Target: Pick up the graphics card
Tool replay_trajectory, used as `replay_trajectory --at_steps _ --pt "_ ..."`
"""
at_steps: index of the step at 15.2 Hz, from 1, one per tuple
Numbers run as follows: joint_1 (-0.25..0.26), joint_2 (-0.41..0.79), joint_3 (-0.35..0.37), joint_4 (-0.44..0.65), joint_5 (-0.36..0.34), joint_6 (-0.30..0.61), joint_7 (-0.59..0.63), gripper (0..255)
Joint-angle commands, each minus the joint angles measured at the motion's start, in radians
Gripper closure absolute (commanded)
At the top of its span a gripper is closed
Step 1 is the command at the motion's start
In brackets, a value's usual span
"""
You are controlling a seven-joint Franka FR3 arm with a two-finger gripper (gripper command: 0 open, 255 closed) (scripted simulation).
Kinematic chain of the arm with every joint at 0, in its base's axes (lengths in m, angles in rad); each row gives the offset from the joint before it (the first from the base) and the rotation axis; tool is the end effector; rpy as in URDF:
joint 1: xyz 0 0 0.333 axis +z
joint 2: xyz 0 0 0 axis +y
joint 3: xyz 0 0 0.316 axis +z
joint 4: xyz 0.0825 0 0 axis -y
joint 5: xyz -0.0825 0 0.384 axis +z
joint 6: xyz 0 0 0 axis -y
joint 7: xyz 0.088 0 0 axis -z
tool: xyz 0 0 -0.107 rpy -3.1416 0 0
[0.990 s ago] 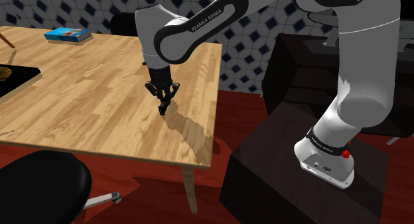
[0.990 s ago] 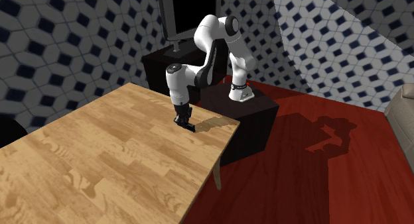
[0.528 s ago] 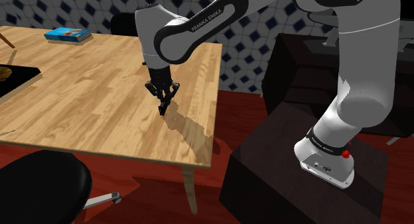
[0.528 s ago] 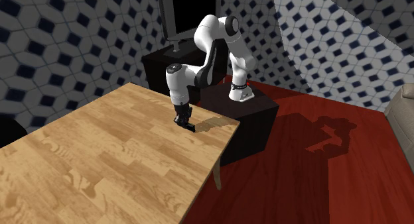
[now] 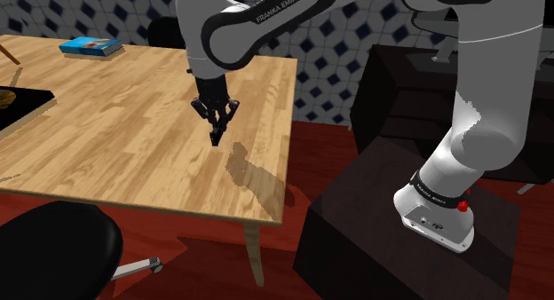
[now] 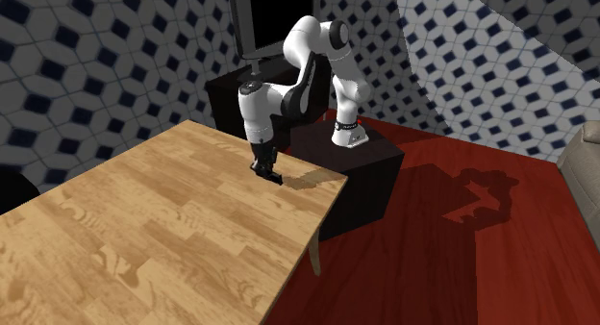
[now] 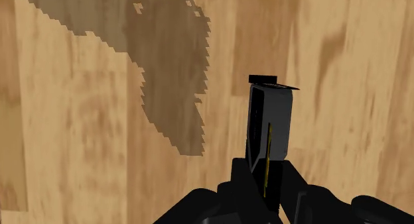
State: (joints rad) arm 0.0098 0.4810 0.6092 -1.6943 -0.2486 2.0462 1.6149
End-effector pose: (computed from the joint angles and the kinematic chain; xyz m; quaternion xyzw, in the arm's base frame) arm 0.5656 0.3341 0.3544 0.8943 -0.4464 -0.0302 0.0044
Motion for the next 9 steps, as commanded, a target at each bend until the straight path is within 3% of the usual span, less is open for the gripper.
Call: replay_trajectory --at_steps 1,9 --pt "-0.003 -0.013 0.005 0.01 0.008 -0.022 -0.004 255" --pt "-0.008 -0.044 0.017 0.052 0.03 -0.09 -0.015 255"
